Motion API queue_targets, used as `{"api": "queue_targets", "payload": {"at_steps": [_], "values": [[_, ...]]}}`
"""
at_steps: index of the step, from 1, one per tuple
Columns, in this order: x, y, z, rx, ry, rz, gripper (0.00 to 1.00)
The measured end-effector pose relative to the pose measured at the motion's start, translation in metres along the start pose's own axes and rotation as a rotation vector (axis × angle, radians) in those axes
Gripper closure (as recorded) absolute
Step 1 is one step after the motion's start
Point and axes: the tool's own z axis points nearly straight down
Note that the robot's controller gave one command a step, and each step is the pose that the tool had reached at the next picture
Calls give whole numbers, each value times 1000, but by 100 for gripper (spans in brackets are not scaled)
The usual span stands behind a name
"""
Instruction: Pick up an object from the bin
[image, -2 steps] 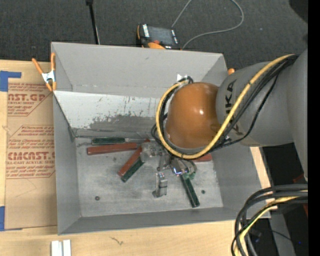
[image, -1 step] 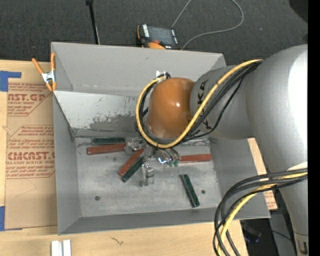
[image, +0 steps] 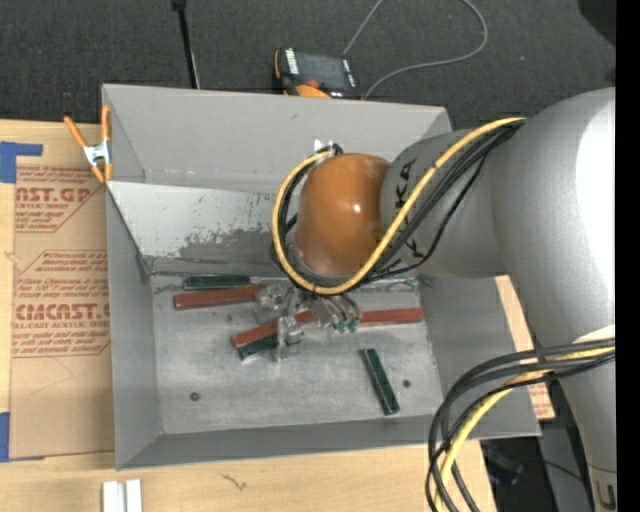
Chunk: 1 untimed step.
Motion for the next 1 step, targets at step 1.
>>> {"api": "queue_targets", "payload": {"at_steps": [1], "values": [[3,14,-122,3,-7,-88,100]]}}
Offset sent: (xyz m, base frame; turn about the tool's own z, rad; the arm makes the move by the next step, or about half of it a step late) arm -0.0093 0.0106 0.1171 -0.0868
